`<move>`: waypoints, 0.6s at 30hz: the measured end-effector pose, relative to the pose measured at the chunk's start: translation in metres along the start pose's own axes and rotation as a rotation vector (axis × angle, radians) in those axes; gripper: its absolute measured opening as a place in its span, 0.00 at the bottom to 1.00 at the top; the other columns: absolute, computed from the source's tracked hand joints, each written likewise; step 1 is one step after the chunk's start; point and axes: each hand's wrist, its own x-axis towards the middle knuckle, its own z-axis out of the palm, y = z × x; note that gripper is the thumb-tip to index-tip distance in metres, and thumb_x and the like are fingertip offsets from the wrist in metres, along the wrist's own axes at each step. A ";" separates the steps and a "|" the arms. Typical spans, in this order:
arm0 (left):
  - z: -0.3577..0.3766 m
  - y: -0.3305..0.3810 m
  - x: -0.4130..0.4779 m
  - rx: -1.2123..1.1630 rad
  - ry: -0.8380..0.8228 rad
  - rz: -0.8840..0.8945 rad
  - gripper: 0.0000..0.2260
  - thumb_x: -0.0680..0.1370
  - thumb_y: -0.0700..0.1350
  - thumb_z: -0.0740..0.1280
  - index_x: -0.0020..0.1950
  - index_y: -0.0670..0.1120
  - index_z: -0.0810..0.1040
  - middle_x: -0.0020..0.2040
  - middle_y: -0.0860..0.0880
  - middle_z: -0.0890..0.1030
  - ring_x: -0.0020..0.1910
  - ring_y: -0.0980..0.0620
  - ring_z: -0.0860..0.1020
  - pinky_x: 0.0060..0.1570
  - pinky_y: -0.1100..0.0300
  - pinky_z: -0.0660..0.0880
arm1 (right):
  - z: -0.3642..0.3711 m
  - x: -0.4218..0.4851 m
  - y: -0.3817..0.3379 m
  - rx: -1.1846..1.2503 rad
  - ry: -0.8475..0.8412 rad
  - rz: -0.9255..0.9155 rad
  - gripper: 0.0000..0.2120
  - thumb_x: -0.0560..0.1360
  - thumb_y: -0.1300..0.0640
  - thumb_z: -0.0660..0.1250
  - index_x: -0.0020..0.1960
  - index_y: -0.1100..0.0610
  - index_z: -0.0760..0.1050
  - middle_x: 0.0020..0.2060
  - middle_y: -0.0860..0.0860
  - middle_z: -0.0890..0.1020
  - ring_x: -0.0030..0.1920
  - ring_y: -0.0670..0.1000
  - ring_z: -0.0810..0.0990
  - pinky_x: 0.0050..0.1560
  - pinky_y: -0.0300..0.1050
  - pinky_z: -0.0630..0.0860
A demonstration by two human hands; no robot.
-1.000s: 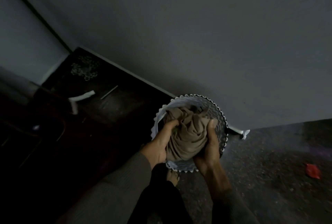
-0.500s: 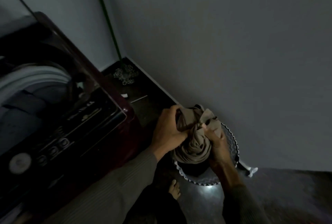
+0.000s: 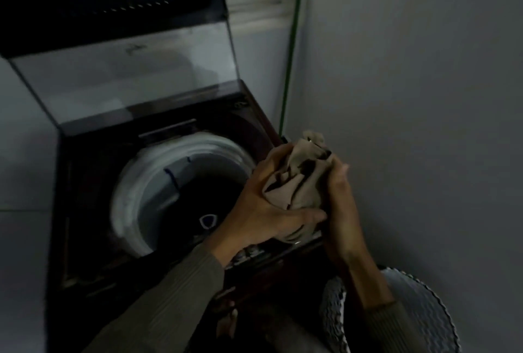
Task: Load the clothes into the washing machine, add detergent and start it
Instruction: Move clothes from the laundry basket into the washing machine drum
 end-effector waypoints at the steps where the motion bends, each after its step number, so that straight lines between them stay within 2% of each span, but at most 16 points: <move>1: -0.018 0.001 -0.002 -0.029 0.041 -0.009 0.38 0.65 0.38 0.81 0.72 0.50 0.68 0.66 0.50 0.77 0.66 0.53 0.75 0.64 0.51 0.74 | 0.012 0.008 0.001 0.069 -0.061 0.028 0.29 0.80 0.39 0.54 0.76 0.54 0.63 0.72 0.54 0.71 0.72 0.55 0.69 0.71 0.60 0.65; 3: -0.054 0.001 -0.004 -0.096 0.117 -0.058 0.35 0.68 0.35 0.77 0.72 0.46 0.68 0.65 0.48 0.79 0.64 0.52 0.78 0.62 0.54 0.76 | 0.032 0.024 0.008 0.139 -0.149 0.090 0.35 0.77 0.39 0.64 0.78 0.51 0.57 0.74 0.52 0.69 0.73 0.55 0.68 0.70 0.59 0.67; 5: -0.091 -0.004 -0.008 -0.185 0.176 -0.135 0.37 0.68 0.37 0.76 0.74 0.48 0.66 0.66 0.49 0.78 0.63 0.54 0.78 0.61 0.57 0.77 | 0.048 0.038 0.020 0.006 -0.204 0.136 0.46 0.69 0.47 0.77 0.78 0.46 0.53 0.73 0.47 0.69 0.72 0.51 0.70 0.66 0.54 0.73; 7: -0.127 -0.016 -0.014 -0.263 0.194 -0.214 0.34 0.68 0.40 0.74 0.73 0.48 0.68 0.64 0.52 0.80 0.61 0.56 0.79 0.56 0.61 0.78 | 0.065 0.053 0.035 -0.193 -0.291 0.181 0.51 0.66 0.58 0.80 0.78 0.44 0.53 0.72 0.43 0.70 0.70 0.45 0.71 0.64 0.49 0.76; 9: -0.157 -0.033 -0.020 -0.270 0.159 -0.281 0.29 0.69 0.41 0.74 0.70 0.46 0.72 0.60 0.53 0.82 0.60 0.55 0.80 0.54 0.63 0.78 | 0.084 0.067 0.049 -0.291 -0.409 0.240 0.49 0.66 0.63 0.80 0.77 0.45 0.56 0.69 0.41 0.74 0.67 0.43 0.74 0.61 0.43 0.77; 12: -0.193 -0.064 -0.025 -0.210 0.163 -0.347 0.28 0.68 0.43 0.76 0.67 0.45 0.75 0.60 0.51 0.82 0.61 0.53 0.79 0.55 0.62 0.77 | 0.112 0.085 0.072 -0.386 -0.574 0.264 0.37 0.68 0.65 0.78 0.71 0.46 0.67 0.63 0.43 0.79 0.65 0.47 0.77 0.58 0.41 0.78; 14: -0.212 -0.086 -0.027 -0.143 0.180 -0.357 0.28 0.67 0.42 0.78 0.66 0.45 0.76 0.59 0.51 0.83 0.61 0.53 0.79 0.57 0.61 0.77 | 0.127 0.094 0.088 -0.506 -0.612 0.214 0.33 0.68 0.62 0.78 0.66 0.40 0.71 0.62 0.42 0.80 0.64 0.45 0.78 0.60 0.46 0.78; 15: -0.220 -0.096 -0.027 -0.098 0.182 -0.354 0.27 0.68 0.40 0.78 0.66 0.46 0.76 0.59 0.51 0.83 0.61 0.53 0.79 0.58 0.60 0.77 | 0.135 0.098 0.096 -0.563 -0.612 0.194 0.33 0.67 0.57 0.79 0.66 0.37 0.70 0.61 0.40 0.79 0.63 0.41 0.77 0.61 0.43 0.77; 16: -0.226 -0.107 -0.026 -0.060 0.182 -0.359 0.27 0.68 0.38 0.78 0.66 0.46 0.76 0.59 0.50 0.83 0.60 0.54 0.80 0.58 0.61 0.77 | 0.141 0.102 0.105 -0.632 -0.605 0.182 0.35 0.65 0.51 0.79 0.66 0.35 0.67 0.60 0.37 0.78 0.61 0.35 0.75 0.60 0.35 0.75; 17: -0.231 -0.118 -0.025 -0.026 0.188 -0.375 0.28 0.68 0.37 0.79 0.66 0.47 0.76 0.59 0.51 0.83 0.60 0.55 0.80 0.57 0.61 0.77 | 0.144 0.106 0.117 -0.698 -0.594 0.175 0.37 0.62 0.46 0.78 0.67 0.37 0.64 0.59 0.35 0.77 0.59 0.31 0.74 0.57 0.29 0.72; 18: -0.236 -0.128 -0.024 0.021 0.194 -0.384 0.29 0.67 0.37 0.80 0.65 0.48 0.76 0.58 0.52 0.83 0.59 0.56 0.80 0.57 0.61 0.77 | 0.148 0.110 0.129 -0.783 -0.585 0.185 0.39 0.61 0.42 0.77 0.67 0.38 0.63 0.58 0.36 0.75 0.58 0.32 0.74 0.56 0.29 0.71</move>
